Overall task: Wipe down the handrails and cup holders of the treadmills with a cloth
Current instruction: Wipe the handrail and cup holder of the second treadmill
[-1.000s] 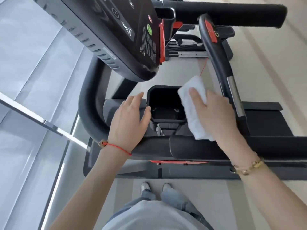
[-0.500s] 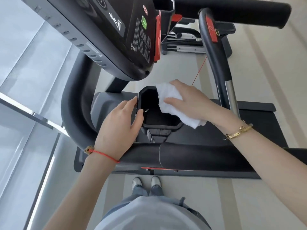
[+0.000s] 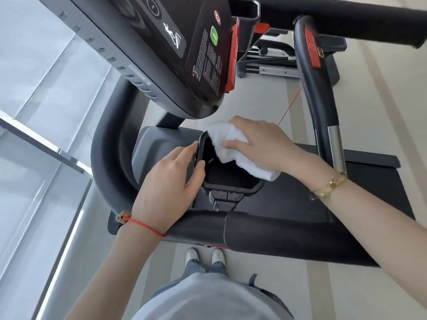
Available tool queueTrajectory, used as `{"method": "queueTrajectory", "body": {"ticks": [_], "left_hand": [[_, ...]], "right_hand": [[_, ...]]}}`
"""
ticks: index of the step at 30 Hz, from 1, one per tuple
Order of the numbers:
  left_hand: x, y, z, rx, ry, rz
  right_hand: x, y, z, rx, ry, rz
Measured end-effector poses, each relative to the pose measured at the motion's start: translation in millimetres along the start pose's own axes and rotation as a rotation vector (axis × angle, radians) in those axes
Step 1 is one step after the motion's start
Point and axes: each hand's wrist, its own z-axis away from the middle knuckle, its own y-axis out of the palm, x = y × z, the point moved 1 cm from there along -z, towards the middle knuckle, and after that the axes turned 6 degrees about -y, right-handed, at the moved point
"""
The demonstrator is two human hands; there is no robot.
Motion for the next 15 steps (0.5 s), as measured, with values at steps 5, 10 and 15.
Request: {"method": "queueTrajectory", "body": {"ticks": [5, 10, 15], "left_hand": [[-1, 0, 1, 0.0, -0.002, -0.017], [-1, 2, 1, -0.006, 0.014, -0.014], [2, 3, 0, -0.017, 0.02, 0.019]], "right_hand": [[-9, 14, 31, -0.031, 0.213, -0.259], [-1, -4, 1, 0.077, 0.108, -0.108], [6, 10, 24, -0.095, 0.273, -0.236]]}}
